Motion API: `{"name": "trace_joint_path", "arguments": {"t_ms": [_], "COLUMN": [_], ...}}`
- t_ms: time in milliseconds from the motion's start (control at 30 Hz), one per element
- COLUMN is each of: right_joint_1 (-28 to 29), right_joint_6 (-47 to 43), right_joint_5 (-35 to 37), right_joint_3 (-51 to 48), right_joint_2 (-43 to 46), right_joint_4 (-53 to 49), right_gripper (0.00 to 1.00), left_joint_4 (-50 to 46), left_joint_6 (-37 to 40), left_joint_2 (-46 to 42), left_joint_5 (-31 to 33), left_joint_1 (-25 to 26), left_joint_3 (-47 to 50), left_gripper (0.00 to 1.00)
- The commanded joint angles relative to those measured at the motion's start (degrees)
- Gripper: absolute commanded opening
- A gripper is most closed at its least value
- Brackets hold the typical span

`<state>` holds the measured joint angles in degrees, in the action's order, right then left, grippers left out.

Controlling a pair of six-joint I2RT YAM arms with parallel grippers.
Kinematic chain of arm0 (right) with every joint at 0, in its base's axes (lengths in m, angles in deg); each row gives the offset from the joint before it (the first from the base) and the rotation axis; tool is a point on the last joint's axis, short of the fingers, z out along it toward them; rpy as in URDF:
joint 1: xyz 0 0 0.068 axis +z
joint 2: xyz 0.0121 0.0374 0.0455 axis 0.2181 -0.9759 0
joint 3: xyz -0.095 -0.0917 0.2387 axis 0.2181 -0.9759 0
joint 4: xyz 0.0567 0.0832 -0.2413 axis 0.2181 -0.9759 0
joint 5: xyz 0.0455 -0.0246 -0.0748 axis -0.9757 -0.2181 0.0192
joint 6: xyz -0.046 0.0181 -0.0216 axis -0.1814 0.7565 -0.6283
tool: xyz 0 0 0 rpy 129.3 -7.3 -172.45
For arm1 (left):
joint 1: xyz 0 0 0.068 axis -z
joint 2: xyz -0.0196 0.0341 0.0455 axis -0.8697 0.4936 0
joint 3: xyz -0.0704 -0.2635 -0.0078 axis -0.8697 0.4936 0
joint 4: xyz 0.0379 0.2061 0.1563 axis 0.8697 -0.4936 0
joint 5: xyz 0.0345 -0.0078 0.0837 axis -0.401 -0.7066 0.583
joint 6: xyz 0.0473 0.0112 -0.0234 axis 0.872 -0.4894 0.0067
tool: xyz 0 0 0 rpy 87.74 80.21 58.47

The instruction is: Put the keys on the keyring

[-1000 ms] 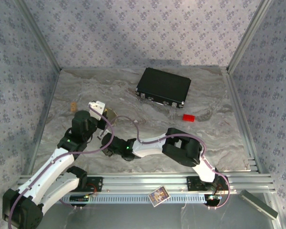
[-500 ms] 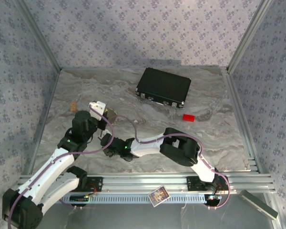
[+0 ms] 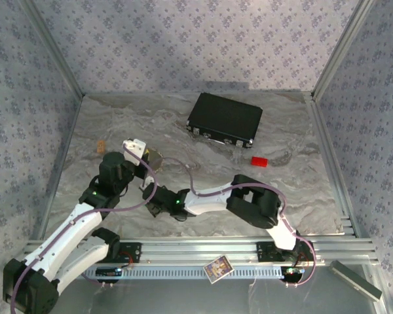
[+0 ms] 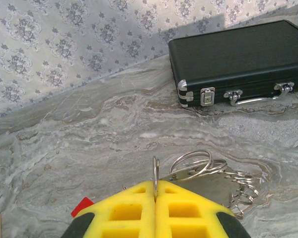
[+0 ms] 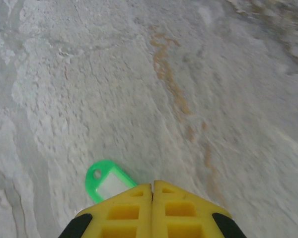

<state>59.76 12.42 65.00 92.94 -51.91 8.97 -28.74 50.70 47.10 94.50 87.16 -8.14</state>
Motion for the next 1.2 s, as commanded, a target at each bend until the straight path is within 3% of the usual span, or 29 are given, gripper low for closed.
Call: {"name": "trace_joint_path", "arguments": {"t_ms": [0,367,533,767,1167], "right_joint_1": [-0.2,-0.8,-3.6,-8.8,-12.5], "right_joint_6": [-1.3,1.4,1.0,-5.4,-5.8], "right_joint_5": [2.2,6.5,4.1,-4.2,-6.2], "right_joint_3": [-5.7,-24.5,-29.7,-30.7,-30.8], "right_joint_2": [6.9,21.9,26.6,26.5,24.8], "right_joint_4": [-1.9,-5.5,-5.4,-5.8,-7.3], "right_gripper": [0.0,0.0,0.0,0.0,0.0], "left_joint_4": [2.3,3.1,3.6,5.4,2.6], "left_joint_6": [0.8,0.9,0.7,0.3,2.8], "left_joint_2": [-1.3,-1.5,-2.1,-1.8,-1.5], "left_joint_5": [-2.1,-6.9,-11.4,-17.3,-18.9], "left_joint_1": [0.2,0.3,0.4,1.2,2.6], "left_joint_3": [-0.4,0.6,1.2,2.1,1.5], "left_gripper": [0.0,0.0,0.0,0.0,0.0]}}
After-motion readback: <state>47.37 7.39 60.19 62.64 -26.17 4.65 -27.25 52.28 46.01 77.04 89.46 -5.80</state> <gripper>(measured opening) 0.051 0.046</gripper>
